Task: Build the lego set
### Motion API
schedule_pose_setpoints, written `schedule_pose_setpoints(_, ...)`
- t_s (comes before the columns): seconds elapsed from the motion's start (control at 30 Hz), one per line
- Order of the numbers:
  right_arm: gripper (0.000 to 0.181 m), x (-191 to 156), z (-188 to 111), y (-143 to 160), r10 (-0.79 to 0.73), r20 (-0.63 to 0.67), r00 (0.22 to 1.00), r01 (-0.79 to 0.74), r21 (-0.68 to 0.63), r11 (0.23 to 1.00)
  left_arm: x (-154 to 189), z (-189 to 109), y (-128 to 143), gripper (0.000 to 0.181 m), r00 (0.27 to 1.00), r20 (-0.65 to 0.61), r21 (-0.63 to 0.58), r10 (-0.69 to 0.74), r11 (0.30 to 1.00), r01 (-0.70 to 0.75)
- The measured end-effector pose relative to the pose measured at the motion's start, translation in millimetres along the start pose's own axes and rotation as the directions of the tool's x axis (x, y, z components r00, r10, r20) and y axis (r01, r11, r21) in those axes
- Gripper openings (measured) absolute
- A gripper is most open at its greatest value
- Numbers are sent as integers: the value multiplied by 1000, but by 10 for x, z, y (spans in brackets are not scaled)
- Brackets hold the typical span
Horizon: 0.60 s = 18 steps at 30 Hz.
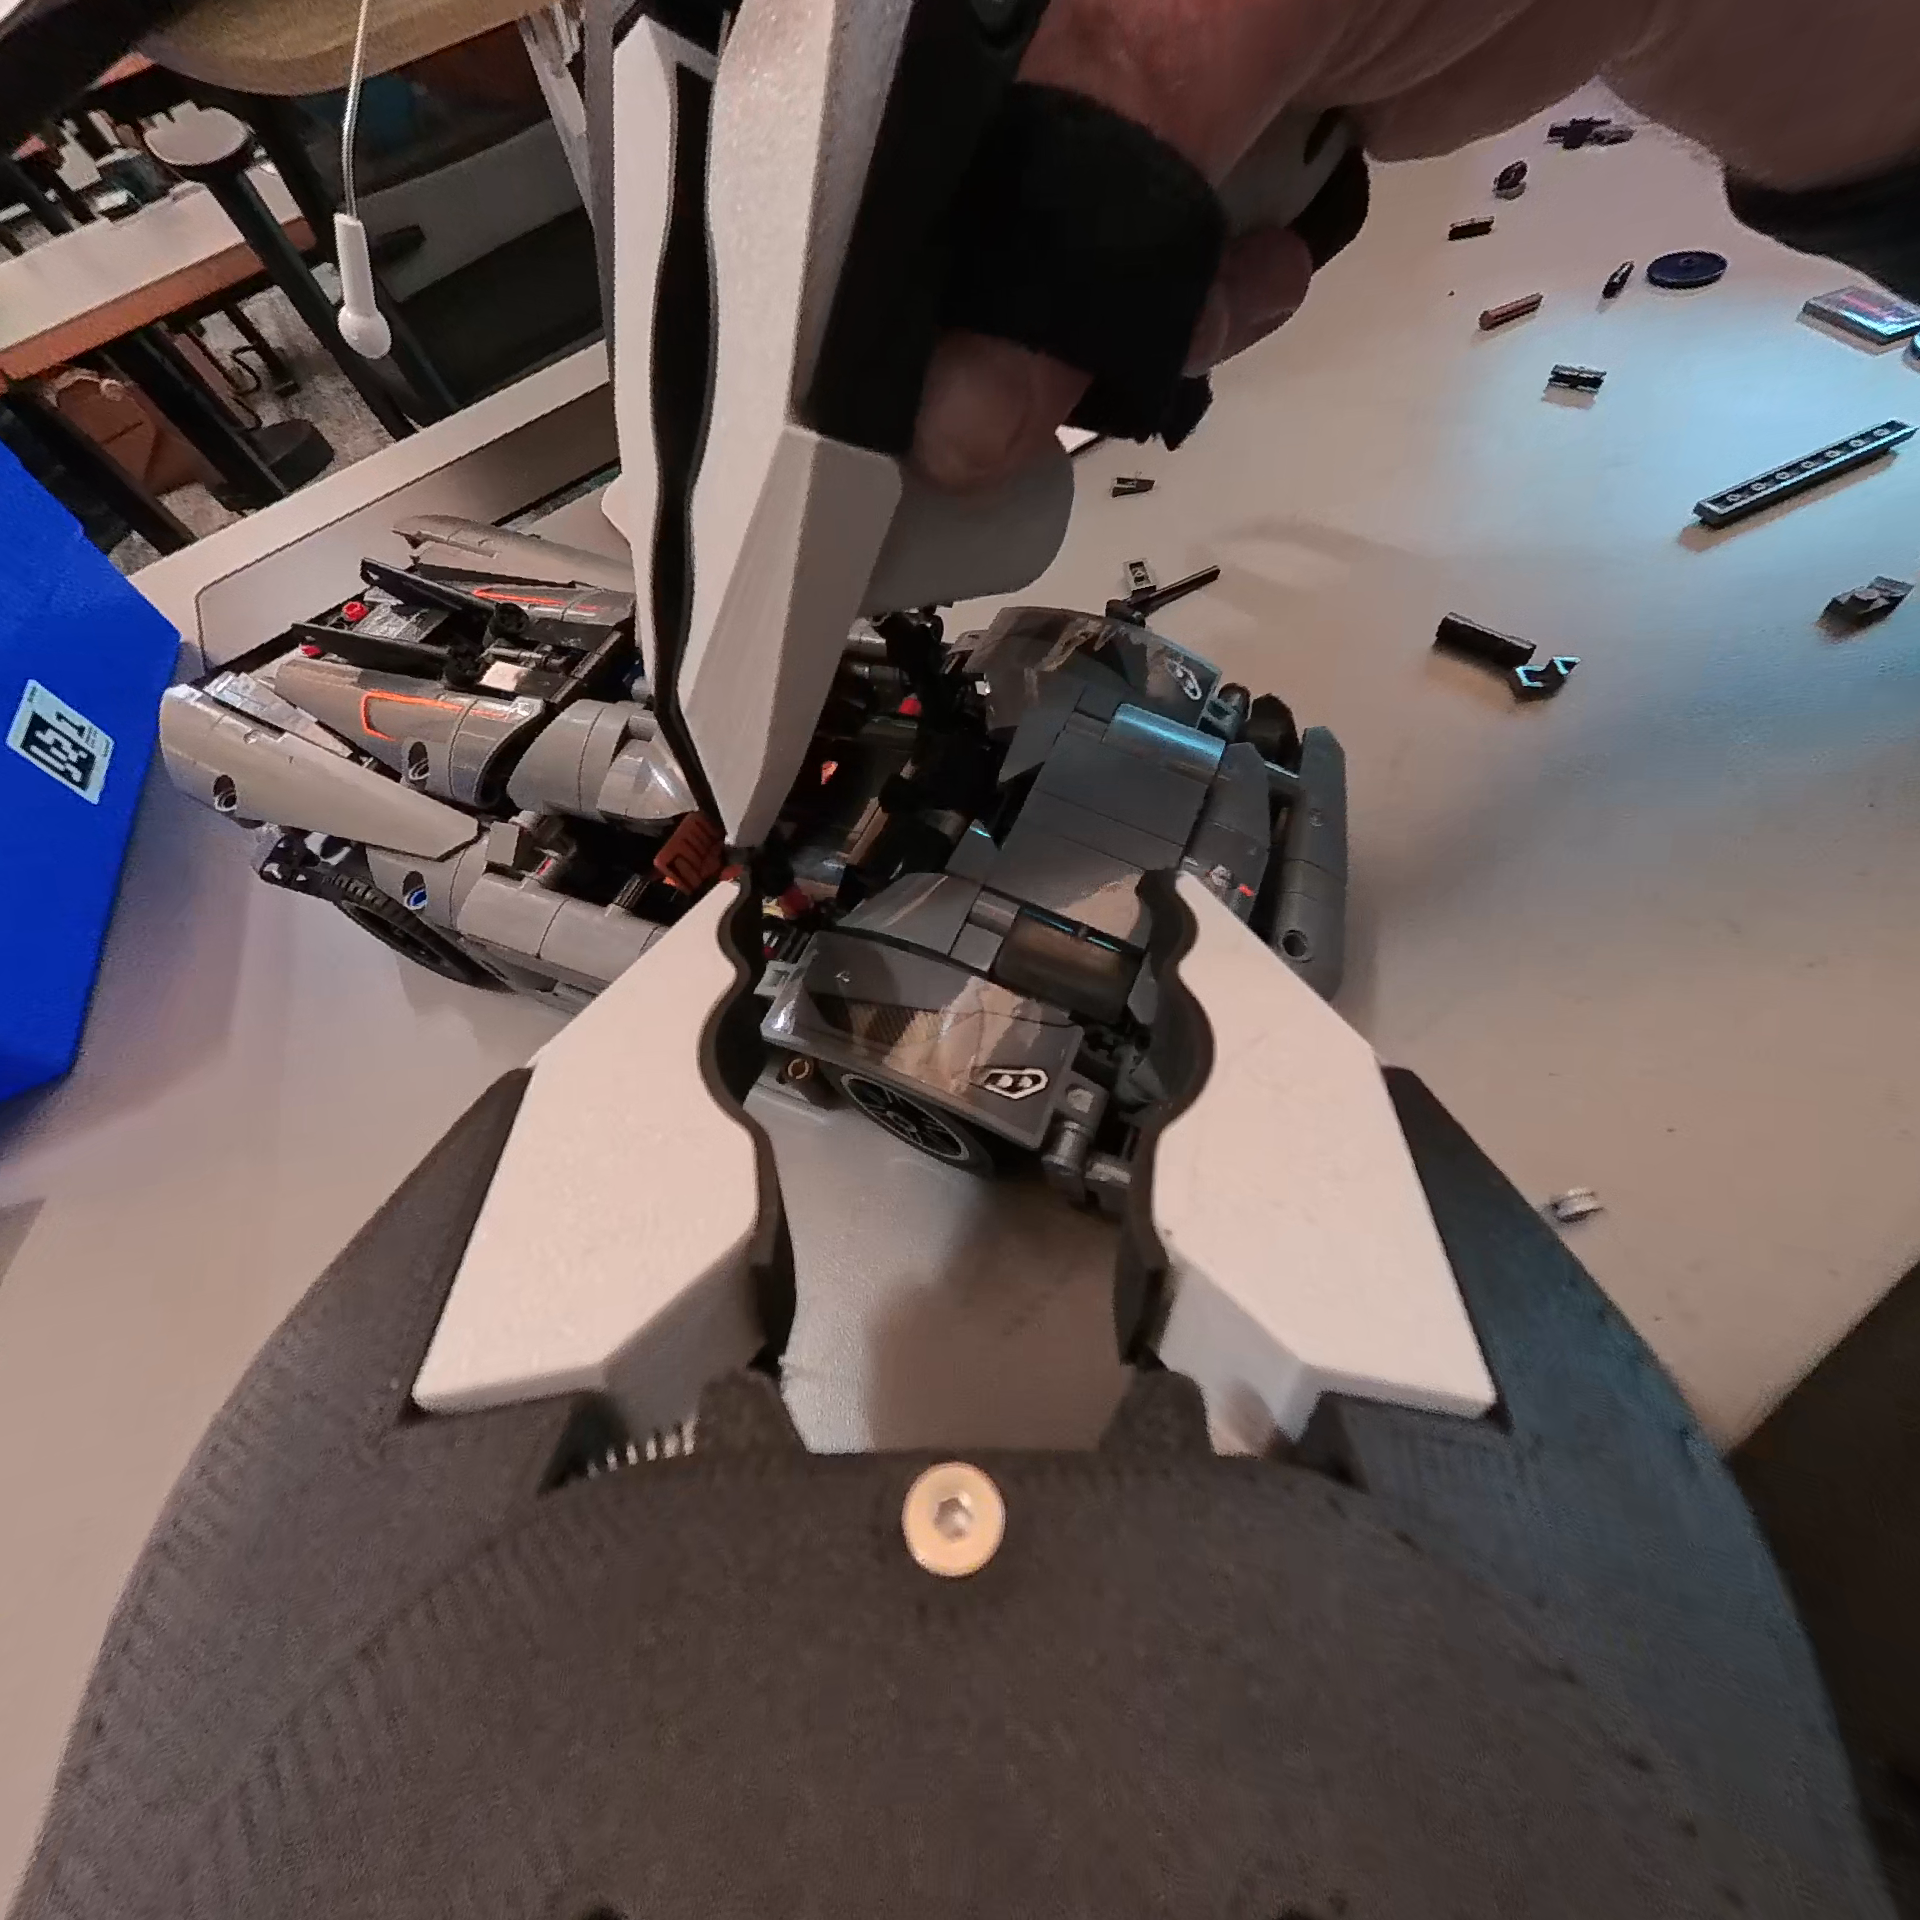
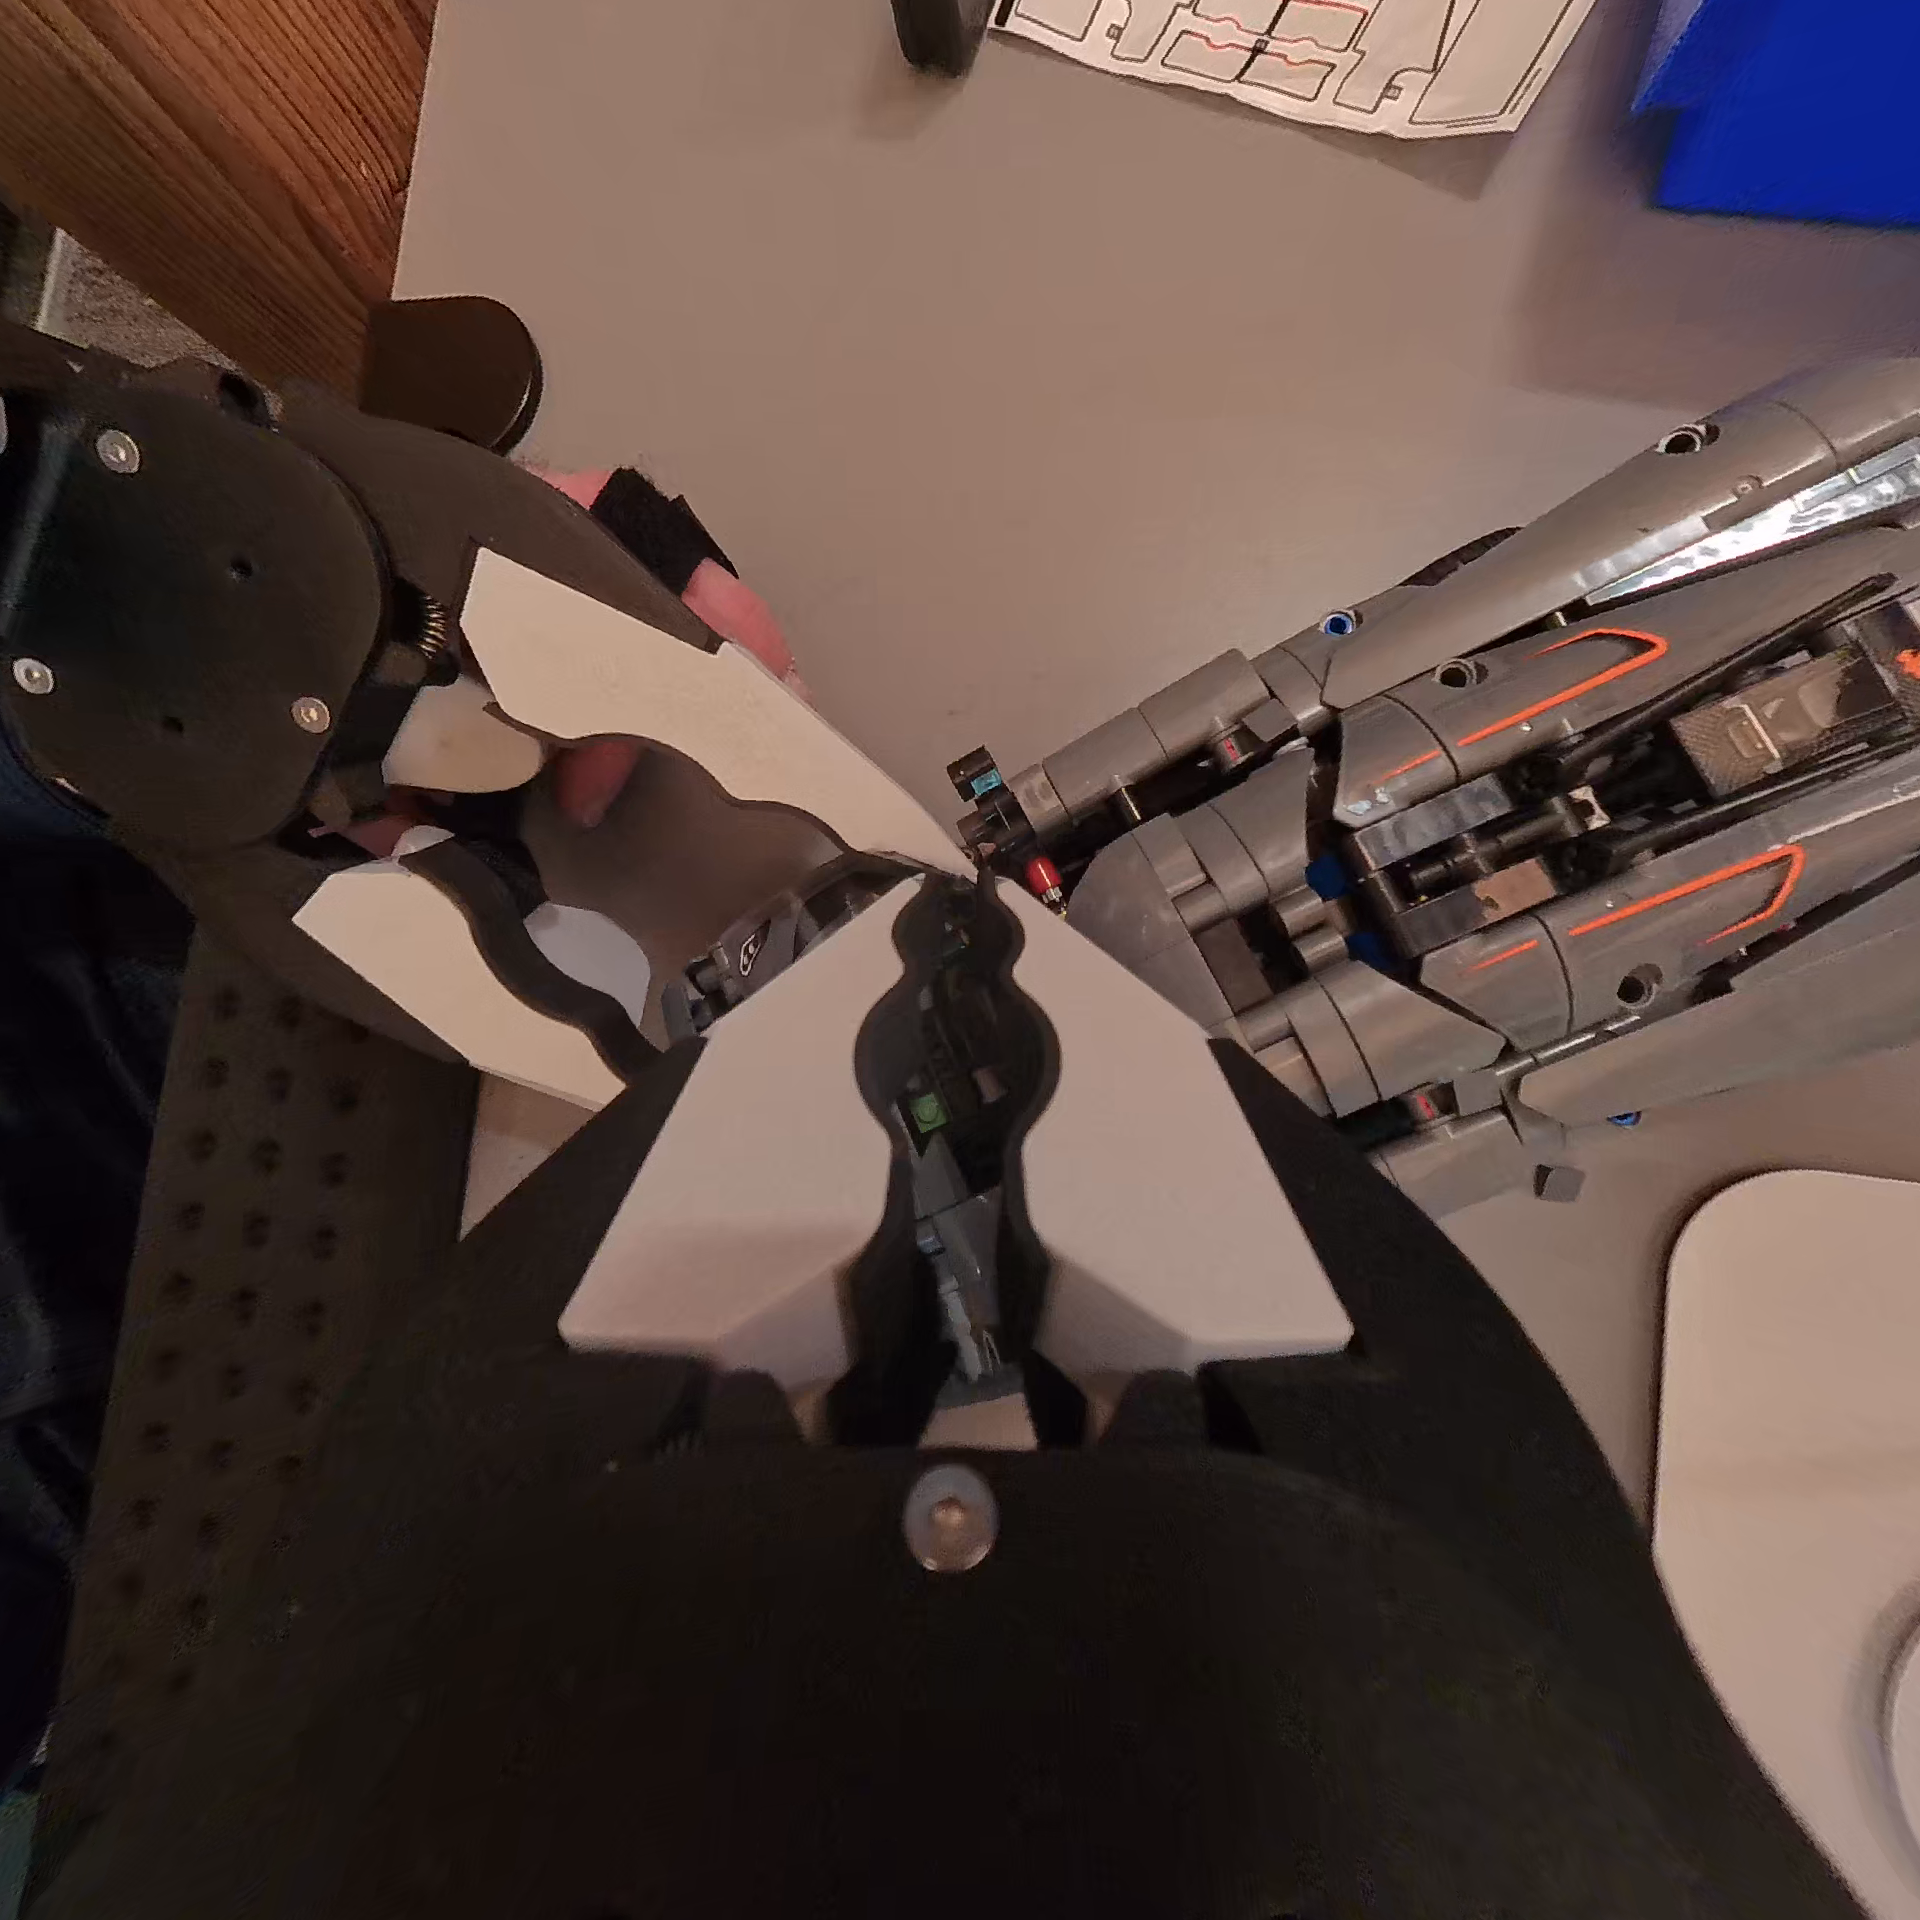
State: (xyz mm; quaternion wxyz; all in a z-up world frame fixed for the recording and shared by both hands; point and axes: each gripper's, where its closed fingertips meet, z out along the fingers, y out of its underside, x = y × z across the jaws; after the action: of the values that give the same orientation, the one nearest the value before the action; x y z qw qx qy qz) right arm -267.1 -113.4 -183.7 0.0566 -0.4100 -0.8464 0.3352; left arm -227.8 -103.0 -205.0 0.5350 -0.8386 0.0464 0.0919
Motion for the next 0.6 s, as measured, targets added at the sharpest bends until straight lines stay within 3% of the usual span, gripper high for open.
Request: schedule_pose_setpoints(0.6, 5, 4, 21, 48, -31, -16, 999, 31, -27, 999, 5, 20, -2, 73, 1000, 4, -4, 12, 1000, -12)
